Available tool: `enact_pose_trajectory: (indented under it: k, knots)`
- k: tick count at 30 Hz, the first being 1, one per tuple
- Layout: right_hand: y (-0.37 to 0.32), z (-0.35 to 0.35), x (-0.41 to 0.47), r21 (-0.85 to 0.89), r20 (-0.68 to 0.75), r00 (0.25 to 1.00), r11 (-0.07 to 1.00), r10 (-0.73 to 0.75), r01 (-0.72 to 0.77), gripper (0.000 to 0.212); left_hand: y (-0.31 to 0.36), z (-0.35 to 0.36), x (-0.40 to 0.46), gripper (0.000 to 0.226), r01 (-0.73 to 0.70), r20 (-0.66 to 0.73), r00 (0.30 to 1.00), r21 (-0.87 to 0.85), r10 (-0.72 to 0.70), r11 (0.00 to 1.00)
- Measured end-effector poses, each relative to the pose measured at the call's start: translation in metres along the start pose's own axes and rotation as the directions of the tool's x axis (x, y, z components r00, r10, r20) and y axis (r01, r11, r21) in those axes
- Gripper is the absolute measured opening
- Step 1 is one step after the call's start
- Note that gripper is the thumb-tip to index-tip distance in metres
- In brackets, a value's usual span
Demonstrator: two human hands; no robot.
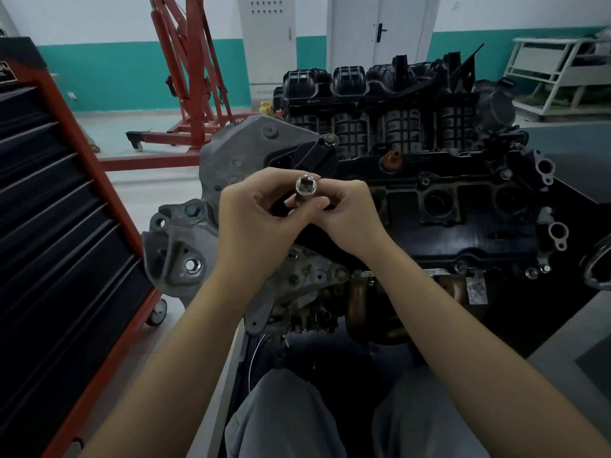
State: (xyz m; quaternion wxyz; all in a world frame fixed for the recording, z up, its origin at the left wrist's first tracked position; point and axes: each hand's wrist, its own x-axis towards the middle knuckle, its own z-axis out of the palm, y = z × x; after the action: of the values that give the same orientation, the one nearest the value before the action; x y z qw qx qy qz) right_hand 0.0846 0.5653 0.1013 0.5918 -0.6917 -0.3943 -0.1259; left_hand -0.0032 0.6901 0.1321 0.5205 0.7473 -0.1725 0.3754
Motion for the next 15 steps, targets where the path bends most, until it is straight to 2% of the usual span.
enact_pose_trajectory:
  k: [4,7,9,11,15]
  knots:
    - [0.0007,0.0001,0.0005,-0.026,0.011,1.000,0.999,-0.023,0.023,0.016,-0.0009,0.0040,0.0001,0.022,-0.019,-0.116,0.993,0.052,0.025,0.998]
    - [-0.0003,0.0005,-0.0003,-0.017,0.069,0.997,0.999,-0.044,0.046,0.022,-0.0008,0.0037,0.0009,0.029,0.019,-0.045,0.999,-0.057,-0.022,0.998]
    - [-0.0005,0.0008,-0.0001,0.003,0.056,0.998,0.999,-0.035,0.035,0.026,-0.0012,0.0010,0.0016,0.033,0.040,0.017,0.999,-0.116,-0.038,0.992]
    - [0.0014,0.0011,0.0004,-0.011,0.023,0.999,1.000,-0.024,0.024,0.022,-0.0015,-0.0003,0.0021,0.032,0.032,0.048,0.998,-0.084,-0.028,0.996]
    - [0.0046,0.0004,0.0008,-0.032,-0.007,1.000,0.999,-0.023,0.022,0.015,0.0000,0.0027,0.0015,0.029,0.010,-0.044,0.999,0.000,-0.010,1.000]
